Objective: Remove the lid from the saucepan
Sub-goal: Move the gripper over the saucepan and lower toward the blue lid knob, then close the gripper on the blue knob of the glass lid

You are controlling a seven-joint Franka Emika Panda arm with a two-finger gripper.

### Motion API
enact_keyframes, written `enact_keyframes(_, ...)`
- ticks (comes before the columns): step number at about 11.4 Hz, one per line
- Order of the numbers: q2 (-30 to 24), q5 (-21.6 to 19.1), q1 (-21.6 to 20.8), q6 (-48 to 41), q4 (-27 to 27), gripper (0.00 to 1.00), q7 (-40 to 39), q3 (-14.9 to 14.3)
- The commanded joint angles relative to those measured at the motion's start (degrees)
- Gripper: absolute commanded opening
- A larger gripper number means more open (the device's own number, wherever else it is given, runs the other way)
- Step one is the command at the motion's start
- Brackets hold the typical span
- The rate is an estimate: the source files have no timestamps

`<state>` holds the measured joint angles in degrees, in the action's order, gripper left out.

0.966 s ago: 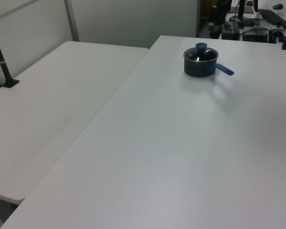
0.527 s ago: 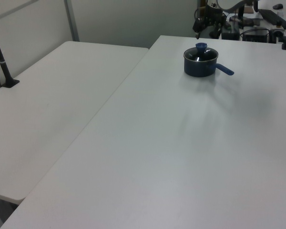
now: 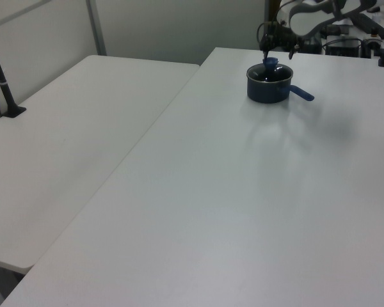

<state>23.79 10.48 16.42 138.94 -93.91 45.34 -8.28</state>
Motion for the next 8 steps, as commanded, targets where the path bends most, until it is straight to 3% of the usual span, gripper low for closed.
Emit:
enact_keyframes(1,1.3,2.7,-0.7,1.5,-0.1,1.0,2.3,-0.5)
enact_keyframes(2,1.4,2.9,-0.7,1.6,0.0,1.0,2.3,-0.5)
enact_keyframes(4,1.5,3.0,-0.8,1.8,0.0,0.87,2.3,-0.4)
enact_keyframes(8,2.6,3.0,-0.9,4.1,0.1,0.91,3.5,-0.2)
